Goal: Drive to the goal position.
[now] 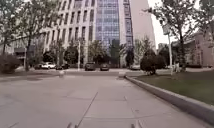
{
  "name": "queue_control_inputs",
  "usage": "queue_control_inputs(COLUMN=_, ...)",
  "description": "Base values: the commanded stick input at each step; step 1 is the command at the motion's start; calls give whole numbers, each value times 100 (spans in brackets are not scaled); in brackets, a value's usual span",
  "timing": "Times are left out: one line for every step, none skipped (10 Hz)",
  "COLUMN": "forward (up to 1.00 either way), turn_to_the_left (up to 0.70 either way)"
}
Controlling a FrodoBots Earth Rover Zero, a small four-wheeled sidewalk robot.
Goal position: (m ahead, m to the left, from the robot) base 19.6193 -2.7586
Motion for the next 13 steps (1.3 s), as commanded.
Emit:
queue_control_inputs(forward=70, turn_to_the_left=-13)
queue_control_inputs(forward=70, turn_to_the_left=-14)
queue_control_inputs(forward=70, turn_to_the_left=-14)
queue_control_inputs(forward=70, turn_to_the_left=-4)
queue_control_inputs(forward=70, turn_to_the_left=0)
queue_control_inputs(forward=70, turn_to_the_left=0)
queue_control_inputs(forward=70, turn_to_the_left=0)
queue_control_inputs(forward=70, turn_to_the_left=0)
queue_control_inputs(forward=70, turn_to_the_left=0)
queue_control_inputs(forward=70, turn_to_the_left=0)
queue_control_inputs(forward=70, turn_to_the_left=0)
queue_control_inputs(forward=70, turn_to_the_left=0)
queue_control_inputs(forward=70, turn_to_the_left=0)
